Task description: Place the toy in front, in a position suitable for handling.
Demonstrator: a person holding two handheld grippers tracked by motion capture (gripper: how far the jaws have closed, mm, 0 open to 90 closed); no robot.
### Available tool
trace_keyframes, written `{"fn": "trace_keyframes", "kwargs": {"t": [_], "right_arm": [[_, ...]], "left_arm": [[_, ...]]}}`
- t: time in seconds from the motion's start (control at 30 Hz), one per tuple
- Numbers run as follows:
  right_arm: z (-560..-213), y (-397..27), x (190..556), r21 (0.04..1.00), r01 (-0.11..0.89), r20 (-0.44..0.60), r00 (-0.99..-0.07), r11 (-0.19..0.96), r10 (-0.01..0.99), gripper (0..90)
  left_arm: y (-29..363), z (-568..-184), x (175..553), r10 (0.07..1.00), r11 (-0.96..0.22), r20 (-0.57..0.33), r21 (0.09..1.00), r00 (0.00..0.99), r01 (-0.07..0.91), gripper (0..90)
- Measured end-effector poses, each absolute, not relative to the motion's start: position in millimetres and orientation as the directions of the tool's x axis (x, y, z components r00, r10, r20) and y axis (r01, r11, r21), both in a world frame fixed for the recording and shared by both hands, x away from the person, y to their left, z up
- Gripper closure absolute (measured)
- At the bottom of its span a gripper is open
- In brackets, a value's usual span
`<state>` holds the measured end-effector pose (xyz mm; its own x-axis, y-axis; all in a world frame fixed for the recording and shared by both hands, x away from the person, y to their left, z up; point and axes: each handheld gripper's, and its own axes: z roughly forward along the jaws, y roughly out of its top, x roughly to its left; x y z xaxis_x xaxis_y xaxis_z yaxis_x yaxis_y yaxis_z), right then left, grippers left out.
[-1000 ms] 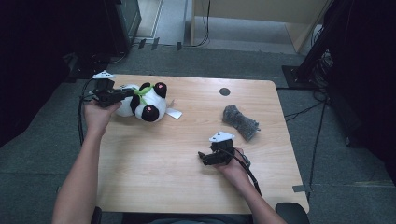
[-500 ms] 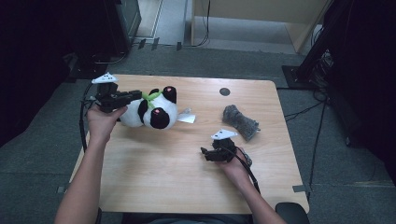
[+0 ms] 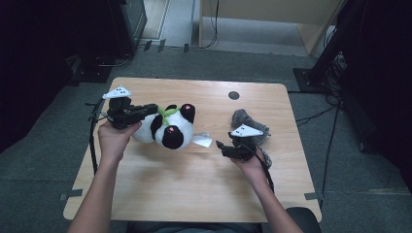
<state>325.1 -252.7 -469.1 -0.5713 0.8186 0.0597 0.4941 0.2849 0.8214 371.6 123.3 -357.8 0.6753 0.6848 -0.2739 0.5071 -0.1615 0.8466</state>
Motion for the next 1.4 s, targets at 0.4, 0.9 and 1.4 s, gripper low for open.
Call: {"fn": "trace_keyframes", "kwargs": {"t": [0.4,0.9,1.4], "right_arm": [[-451,-289,340,0.839,0.484,0.036,-0.504,0.248,0.863,38.5],[-452,-313,360,0.848,0.489,0.045,-0.449,0.203,0.892,38.7],[-467,-338,380,0.834,0.527,0.050,-0.369,0.165,0.928,40.5]], "left_arm": [[94,-365,353,0.695,-0.175,-0.248,0.852,0.674,0.494,83.1],[58,-378,354,0.661,-0.204,-0.254,0.845,0.706,0.495,83.1],[25,-393,361,0.614,-0.258,-0.255,0.830,0.747,0.495,82.6]]}}
